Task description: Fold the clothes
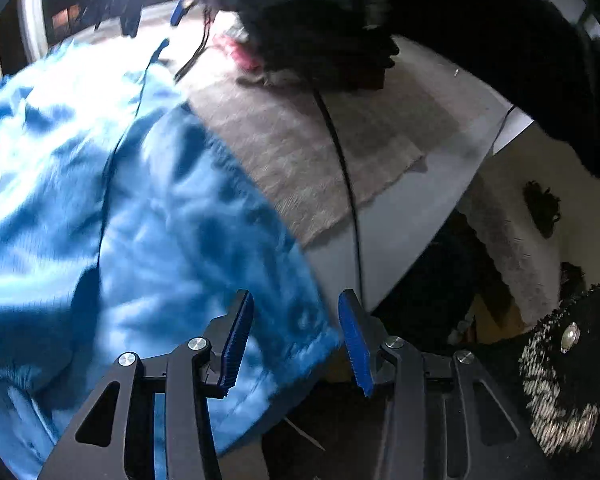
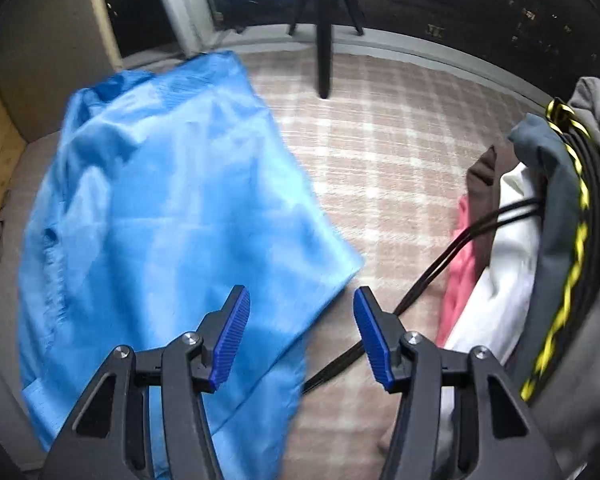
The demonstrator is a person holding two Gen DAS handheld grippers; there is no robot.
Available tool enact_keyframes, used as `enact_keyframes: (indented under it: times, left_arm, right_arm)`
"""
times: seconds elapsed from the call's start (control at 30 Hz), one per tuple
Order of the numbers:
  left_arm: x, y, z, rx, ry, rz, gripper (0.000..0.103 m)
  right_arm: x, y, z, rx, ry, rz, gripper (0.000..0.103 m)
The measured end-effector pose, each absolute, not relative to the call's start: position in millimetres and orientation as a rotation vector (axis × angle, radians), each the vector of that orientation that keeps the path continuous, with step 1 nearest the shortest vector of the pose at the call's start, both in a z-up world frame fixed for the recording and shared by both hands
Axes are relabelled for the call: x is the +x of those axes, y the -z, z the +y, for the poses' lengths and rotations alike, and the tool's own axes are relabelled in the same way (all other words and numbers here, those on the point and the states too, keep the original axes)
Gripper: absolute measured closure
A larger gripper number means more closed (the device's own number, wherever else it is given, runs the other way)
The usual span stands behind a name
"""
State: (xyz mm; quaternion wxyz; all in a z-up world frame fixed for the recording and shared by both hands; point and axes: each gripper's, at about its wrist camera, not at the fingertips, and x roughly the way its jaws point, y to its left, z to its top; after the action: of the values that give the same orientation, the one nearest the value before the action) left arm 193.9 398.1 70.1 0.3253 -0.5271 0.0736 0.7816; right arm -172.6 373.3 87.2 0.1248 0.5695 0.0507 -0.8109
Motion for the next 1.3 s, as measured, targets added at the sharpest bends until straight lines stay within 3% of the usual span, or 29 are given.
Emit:
enact_keyframes:
  times: [0.03,0.1,0.23,0.33,0.43,0.5,0.63,0.7,0.73,0.83,1.0,1.13,1.2,1.3]
  left_arm:
    - [192.9,-72.0,403.0,-1.367,-2.065,0.197,0.06]
    - [184.6,-69.0,411.9,-1.37,-2.068,0.178,0.05]
    - [169.9,-41.3,429.8,-1.456,-2.064,0.249,0.049]
    - [169.7,-34.1,434.1,-1.441,-2.101,0.294,0.048]
    - [168.8,-33.7,428.8,-1.443,-2.137,0.275,0.066]
    - [163.4,-33.6,415.5,-1.47,-2.13,0.171,0.095]
    - [154.9,-31.0,389.6,-1.507,-2.066,-0.036,0.099]
    - [156.0,-38.1,383.8,-1.474,-2.025,-0.132,0.1]
    - [156.5,-41.9,381.3,-1.455,-2.003,-0.178,0.1]
    - [156.9,-52.0,384.7,-1.387,-1.935,-0.268,0.1]
    - [152.9,-17.9,410.6,-1.514,-1.825,-0.249,0.086]
    - [160.4,-46.1,389.5,-1.469,-1.904,-0.255,0.081]
    - [170.8,-73.7,357.4,-1.428,-2.027,-0.212,0.06]
    - [186.7,-94.8,315.9,-1.438,-2.249,0.003,0.049]
  right_arm:
    - [-175.6,-86.3,378.5,1.65,2.346,0.108,0.05]
    - [-174.3,-87.3,388.4,1.631,2.321,0.062,0.05]
    - [-173.2,-79.5,376.9,1.647,2.324,0.193,0.05]
    - [-181.1,-65.5,377.2,1.678,2.351,0.188,0.05]
    - [-185.4,-58.3,382.3,1.703,2.366,0.154,0.05]
    - [-187.5,-51.8,380.6,1.715,2.354,0.136,0.05]
    - [-190.5,-38.3,378.1,1.732,2.294,0.049,0.05]
    - [-188.5,-38.0,377.3,1.685,2.31,0.041,0.07]
    - [-186.2,-41.3,376.5,1.648,2.327,0.07,0.096]
    - [-180.4,-50.7,375.1,1.561,2.37,0.154,0.096]
    - [-180.7,-35.6,366.8,1.636,2.458,0.422,0.093]
    - [-175.3,-50.8,367.3,1.593,2.521,0.384,0.075]
    - [-172.1,-62.0,371.2,1.566,2.543,0.332,0.071]
    - [-164.1,-80.5,375.4,1.519,2.545,0.232,0.062]
